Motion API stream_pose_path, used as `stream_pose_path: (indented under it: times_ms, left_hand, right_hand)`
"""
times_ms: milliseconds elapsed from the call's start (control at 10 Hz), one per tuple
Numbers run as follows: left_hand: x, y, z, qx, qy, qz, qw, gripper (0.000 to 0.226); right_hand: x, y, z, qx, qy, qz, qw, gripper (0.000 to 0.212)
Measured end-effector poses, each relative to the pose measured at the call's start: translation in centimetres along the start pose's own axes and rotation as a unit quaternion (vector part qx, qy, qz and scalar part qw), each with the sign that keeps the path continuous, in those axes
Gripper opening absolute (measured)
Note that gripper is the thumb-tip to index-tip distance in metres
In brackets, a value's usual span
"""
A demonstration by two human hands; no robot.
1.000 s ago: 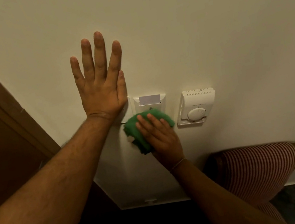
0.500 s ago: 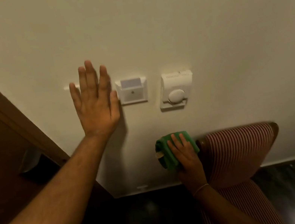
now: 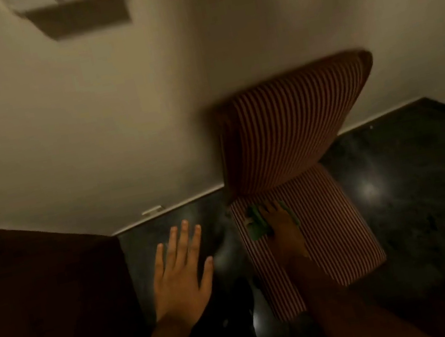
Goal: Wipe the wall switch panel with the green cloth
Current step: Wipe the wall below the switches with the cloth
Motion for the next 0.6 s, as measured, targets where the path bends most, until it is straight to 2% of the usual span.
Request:
stream_pose_path:
  times_ms: [200, 300, 400, 500, 600]
  left_hand:
    - [6.0, 1.1, -1.6, -0.009, 0.006, -0.031, 0.999, 0.073]
    - [7.0, 2.3, -3.1, -0.005, 0.013, -0.045, 0.999, 0.074]
    - [7.2, 2.1, -3.8, -0.005, 0.031, -0.068, 0.997, 0.08]
    - [6.2, 2.0, -4.3, -0.017, 0.039, -0.077, 0.996, 0.084]
    - [3.1, 2.3, -4.3, -0.021, 0.038, -0.056, 0.997, 0.084]
  right_hand:
    - [5.4, 5.4, 6.2, 0.058, -0.055, -0.008, 0.997, 0.075]
    - [7.7, 6.9, 7.2, 0.092, -0.076, -0.044, 0.992, 0.079]
    - [9.2, 6.2, 6.3, 0.101, -0.118, -0.086, 0.984, 0.086]
    - [8.2, 5.2, 4.7, 0.092, -0.143, -0.081, 0.982, 0.088]
    - [5.0, 3.9, 1.3, 0.048, -0.143, -0.034, 0.988, 0.085]
Point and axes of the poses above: each hand's wrist, its own y-axis towards the middle knuckle, its own x-axis out of the palm, z = x × y, the point moved 4 cm from there along y, towards the middle knuckle, and after that the axes turned 3 degrees about x, right-handed, at the moved point
